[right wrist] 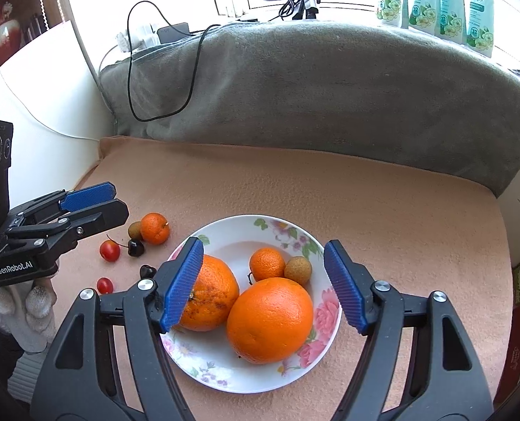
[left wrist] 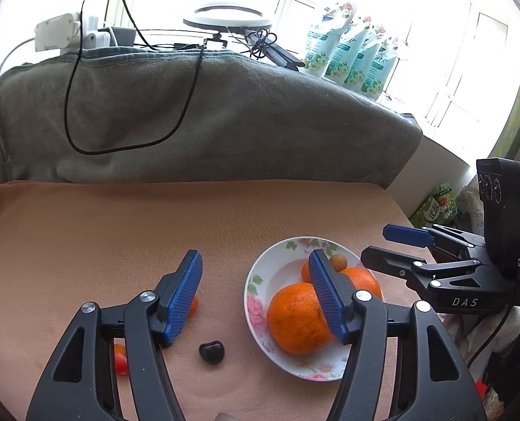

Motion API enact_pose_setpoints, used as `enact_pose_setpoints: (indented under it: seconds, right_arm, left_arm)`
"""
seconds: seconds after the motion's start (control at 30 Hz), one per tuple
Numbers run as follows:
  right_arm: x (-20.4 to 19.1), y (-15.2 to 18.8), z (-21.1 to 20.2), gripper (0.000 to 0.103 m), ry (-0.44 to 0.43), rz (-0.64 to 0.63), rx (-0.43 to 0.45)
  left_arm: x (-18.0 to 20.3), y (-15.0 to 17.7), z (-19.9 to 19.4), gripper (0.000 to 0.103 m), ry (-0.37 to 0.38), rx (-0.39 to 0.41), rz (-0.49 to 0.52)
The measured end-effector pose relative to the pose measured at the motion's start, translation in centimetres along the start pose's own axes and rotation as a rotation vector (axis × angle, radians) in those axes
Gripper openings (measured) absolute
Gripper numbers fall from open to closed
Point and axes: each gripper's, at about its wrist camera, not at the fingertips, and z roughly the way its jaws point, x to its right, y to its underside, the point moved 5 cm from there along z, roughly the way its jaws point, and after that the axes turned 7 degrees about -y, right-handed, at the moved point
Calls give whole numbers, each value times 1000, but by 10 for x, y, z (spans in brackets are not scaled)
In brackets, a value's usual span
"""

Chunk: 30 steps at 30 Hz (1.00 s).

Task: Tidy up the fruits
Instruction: 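Move the right tool to a small orange while the left tool moves to a red tomato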

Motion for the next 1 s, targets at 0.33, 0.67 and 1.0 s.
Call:
enact_pose_setpoints:
  seconds: [0.33, 0.67, 1.0]
  right_arm:
    - [-25, -5, 5, 74, -23, -33, 38]
    - [-53, -14, 29, 74, -60, -85, -24]
    - [-71, -23, 53, 85, -145, -63, -107]
  left_arm:
    - [-69, 10, -34, 66, -107, 14, -82]
    - [-127, 41, -45, 66, -170, -29, -181]
    - [-134, 66, -36, 66, -138, -75, -185]
